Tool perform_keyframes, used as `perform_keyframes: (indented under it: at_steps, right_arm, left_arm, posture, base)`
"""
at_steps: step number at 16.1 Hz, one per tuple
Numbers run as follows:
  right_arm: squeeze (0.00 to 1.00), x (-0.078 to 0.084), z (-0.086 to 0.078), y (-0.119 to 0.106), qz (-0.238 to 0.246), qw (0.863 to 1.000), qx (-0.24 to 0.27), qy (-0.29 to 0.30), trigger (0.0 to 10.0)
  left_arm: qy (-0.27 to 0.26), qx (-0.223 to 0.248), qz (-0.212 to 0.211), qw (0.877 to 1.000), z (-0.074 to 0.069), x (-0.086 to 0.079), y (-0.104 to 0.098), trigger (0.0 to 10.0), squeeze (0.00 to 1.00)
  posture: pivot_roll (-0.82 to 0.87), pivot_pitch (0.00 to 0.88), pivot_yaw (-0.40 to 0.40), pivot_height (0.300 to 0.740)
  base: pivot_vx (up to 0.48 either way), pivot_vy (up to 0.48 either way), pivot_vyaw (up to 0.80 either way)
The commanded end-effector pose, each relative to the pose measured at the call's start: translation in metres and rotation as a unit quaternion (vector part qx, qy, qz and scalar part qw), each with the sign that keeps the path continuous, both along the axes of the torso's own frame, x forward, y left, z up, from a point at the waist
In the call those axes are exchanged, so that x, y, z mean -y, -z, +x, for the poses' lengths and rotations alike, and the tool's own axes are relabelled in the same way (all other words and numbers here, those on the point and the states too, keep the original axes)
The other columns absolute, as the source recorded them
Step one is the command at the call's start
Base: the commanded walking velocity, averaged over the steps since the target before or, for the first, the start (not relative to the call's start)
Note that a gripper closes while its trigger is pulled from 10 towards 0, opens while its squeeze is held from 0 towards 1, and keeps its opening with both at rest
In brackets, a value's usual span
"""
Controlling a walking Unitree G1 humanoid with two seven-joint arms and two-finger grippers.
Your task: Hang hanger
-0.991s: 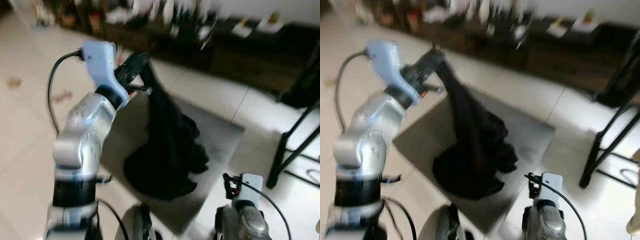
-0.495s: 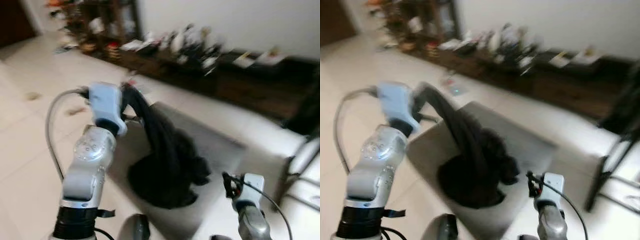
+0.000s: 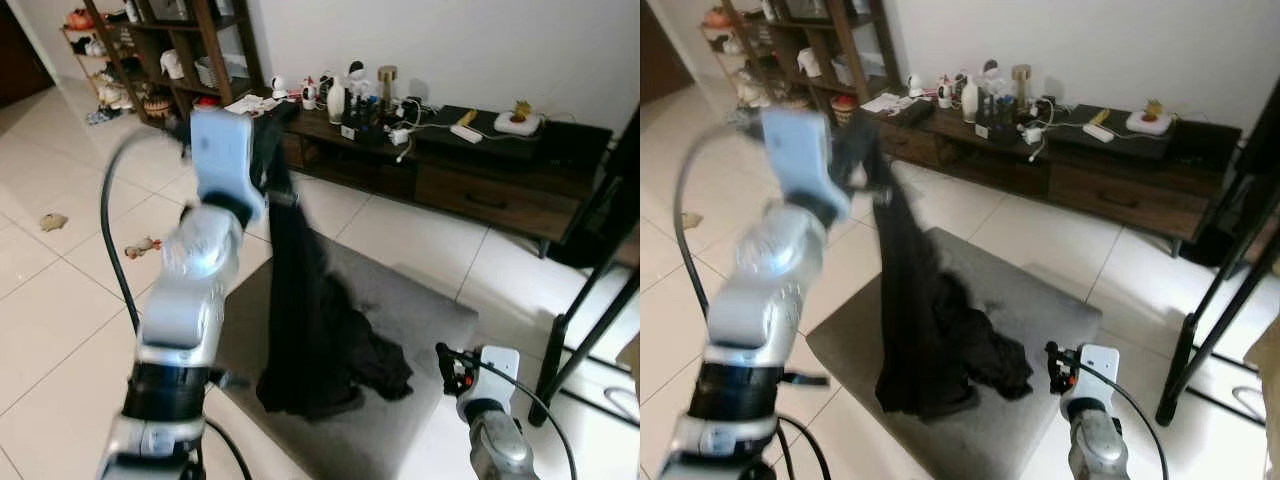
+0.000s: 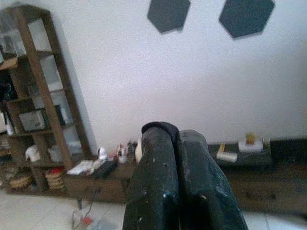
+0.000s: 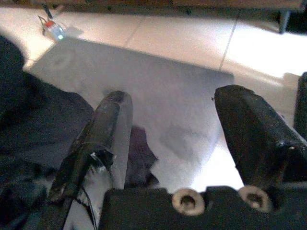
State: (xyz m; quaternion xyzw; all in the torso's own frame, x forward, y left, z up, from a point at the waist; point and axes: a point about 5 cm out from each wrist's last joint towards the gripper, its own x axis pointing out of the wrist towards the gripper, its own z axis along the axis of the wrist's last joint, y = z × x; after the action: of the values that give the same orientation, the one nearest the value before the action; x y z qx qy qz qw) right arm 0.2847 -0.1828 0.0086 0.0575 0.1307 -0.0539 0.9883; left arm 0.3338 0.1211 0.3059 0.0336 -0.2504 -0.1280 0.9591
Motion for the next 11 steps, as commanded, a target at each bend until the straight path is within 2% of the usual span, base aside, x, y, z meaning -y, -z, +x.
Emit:
perform_keyframes:
  at_steps: [1,6,7,9,10,11]
  right_arm:
    - [0.0,-0.007,-0.001,0.002,0.005,1.0,-0.001,-0.01,10.0]
    - [0.0,-0.009,0.001,0.002,0.012,1.0,-0.005,-0.024,10.0]
    - [0.0,-0.012,0.003,0.001,0.016,0.999,-0.004,-0.037,10.0]
    - [0.0,-0.022,0.001,0.006,0.033,0.995,-0.026,-0.087,10.0]
    - [0.0,-0.03,-0.005,0.013,0.023,0.988,-0.052,-0.146,10.0]
    - [0.0,-0.03,-0.005,0.013,0.023,0.988,-0.052,-0.146,10.0]
  left_arm:
    - [0.012,0.037,-0.006,0.999,-0.003,-0.002,-0.021,10.0,0.0]
    - [0.018,0.113,-0.047,0.992,0.002,-0.006,-0.076,10.0,0.0]
    - [0.015,0.143,-0.073,0.987,-0.001,-0.005,-0.089,10.0,0.0]
    - [0.021,0.152,-0.106,0.982,-0.002,-0.003,-0.096,10.0,0.0]
    - [0.031,0.139,-0.099,0.985,0.0,0.003,-0.092,10.0,0.0]
    - [0.031,0.139,-0.099,0.985,0.0,0.003,-0.092,10.0,0.0]
  posture:
    - [-0.01,0.038,0.084,0.74]
    - [0.0,0.028,0.079,0.74]
    - [0.0,0.027,0.078,0.74]
    - [-0.01,0.029,0.077,0.74]
    - [-0.01,0.033,0.076,0.74]
    - [-0.01,0.033,0.076,0.74]
  base:
    - [0.0,0.0,0.0]
    - [0.0,0.0,0.0]
    - [0.0,0.0,0.0]
    - [0.0,0.0,0.0]
    - [0.0,0.0,0.0]
    - [0.0,0.0,0.0]
